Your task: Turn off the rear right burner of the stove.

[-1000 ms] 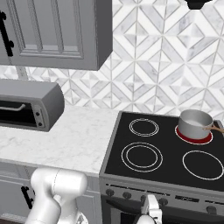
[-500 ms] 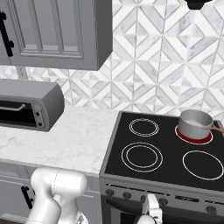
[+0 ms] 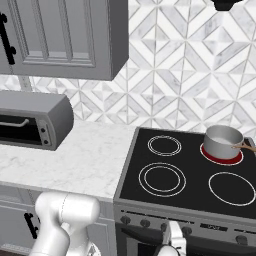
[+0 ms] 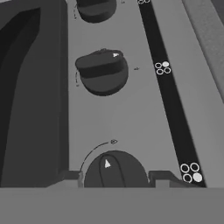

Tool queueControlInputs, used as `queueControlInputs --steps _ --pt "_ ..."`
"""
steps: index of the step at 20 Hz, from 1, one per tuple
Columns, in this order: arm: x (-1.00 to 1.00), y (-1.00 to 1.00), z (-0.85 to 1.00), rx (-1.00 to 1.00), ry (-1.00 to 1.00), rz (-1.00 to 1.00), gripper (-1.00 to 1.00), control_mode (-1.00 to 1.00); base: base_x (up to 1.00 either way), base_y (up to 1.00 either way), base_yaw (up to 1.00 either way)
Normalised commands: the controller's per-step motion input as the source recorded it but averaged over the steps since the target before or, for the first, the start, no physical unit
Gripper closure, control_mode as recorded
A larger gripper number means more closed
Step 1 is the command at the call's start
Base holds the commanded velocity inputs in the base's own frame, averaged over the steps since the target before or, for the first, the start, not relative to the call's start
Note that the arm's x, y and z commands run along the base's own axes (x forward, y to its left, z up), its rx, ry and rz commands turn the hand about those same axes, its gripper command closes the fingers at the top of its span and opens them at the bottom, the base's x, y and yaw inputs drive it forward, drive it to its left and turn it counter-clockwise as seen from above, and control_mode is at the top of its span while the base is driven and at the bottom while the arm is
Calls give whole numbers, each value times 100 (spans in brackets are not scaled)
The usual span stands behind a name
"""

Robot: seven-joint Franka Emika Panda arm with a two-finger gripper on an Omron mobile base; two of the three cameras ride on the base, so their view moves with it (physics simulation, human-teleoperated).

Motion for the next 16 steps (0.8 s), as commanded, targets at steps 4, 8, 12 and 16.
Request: queueControlInputs --steps 4,8,12,16 --pt "-27 -20 -10 33 -6 0 100 -100 0 0 0" --pt "-20 -26 -7 40 -8 0 100 -100 0 0 0" --pt "-14 -23 -1 37 -14 0 100 -100 0 0 0" --pt "-7 -17 1 31 -16 0 100 -100 0 0 0"
